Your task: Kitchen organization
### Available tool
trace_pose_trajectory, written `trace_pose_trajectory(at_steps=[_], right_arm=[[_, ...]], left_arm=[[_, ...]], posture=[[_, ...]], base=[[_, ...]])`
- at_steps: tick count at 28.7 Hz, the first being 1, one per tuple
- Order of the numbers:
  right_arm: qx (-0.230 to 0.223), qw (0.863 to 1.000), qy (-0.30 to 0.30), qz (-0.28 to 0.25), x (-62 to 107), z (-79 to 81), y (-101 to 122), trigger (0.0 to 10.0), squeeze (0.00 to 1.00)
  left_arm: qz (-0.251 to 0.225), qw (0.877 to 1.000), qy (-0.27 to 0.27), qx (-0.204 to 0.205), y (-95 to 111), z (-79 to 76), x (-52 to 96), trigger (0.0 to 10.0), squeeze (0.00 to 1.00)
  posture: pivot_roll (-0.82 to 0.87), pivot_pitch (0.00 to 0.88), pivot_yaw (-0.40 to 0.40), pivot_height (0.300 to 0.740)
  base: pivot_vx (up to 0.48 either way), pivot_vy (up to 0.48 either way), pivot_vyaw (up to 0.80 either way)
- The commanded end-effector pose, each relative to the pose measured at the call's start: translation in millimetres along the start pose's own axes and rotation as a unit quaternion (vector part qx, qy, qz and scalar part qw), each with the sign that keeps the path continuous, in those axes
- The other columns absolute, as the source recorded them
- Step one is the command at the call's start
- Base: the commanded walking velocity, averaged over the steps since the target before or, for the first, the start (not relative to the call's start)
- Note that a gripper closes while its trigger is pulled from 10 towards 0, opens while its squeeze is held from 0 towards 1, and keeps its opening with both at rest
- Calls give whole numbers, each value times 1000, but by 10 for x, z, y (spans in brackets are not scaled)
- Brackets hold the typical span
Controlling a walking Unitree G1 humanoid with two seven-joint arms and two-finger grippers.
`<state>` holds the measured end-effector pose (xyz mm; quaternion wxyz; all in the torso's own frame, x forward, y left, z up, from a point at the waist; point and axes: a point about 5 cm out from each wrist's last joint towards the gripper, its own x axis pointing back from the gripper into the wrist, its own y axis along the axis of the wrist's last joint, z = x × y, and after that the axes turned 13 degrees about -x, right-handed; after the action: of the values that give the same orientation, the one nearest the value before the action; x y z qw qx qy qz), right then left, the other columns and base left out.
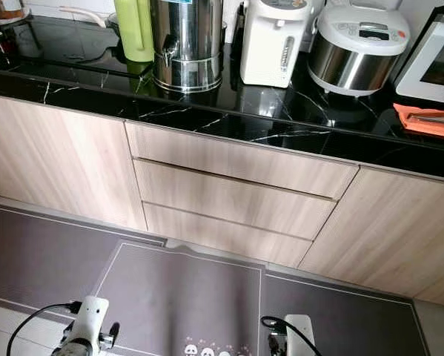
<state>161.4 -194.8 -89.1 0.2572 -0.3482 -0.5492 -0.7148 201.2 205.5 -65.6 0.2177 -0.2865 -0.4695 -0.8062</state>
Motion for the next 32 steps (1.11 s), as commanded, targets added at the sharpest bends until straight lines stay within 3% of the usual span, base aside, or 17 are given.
trace_pose_trajectory(at_steps=[1, 11, 30, 32], right_arm=[[-7, 1000, 0, 6, 3, 20, -36, 10000, 0], [-8, 1000, 0, 6, 2, 23, -35, 10000, 0], [-12, 1000, -3, 8, -1, 30, -40, 10000, 0], [-11, 1000, -2, 11, 2, 36, -56, 10000, 0]], left_arm=[[2, 1000, 1, -4, -19, 28, 3, 10000, 0], [3, 1000, 1, -4, -19, 31, 3, 10000, 0], [-10, 999, -14, -28, 18, -7, -2, 10000, 0], [-10, 998, -17, -52, 8, -34, 4, 10000, 0]], posture=[[139, 11, -46, 740], [141, 10, -46, 740], [143, 10, -41, 740], [143, 10, -41, 740]], base=[[0, 480, 0], [0, 480, 0], [0, 0, 0], [0, -437, 0]])
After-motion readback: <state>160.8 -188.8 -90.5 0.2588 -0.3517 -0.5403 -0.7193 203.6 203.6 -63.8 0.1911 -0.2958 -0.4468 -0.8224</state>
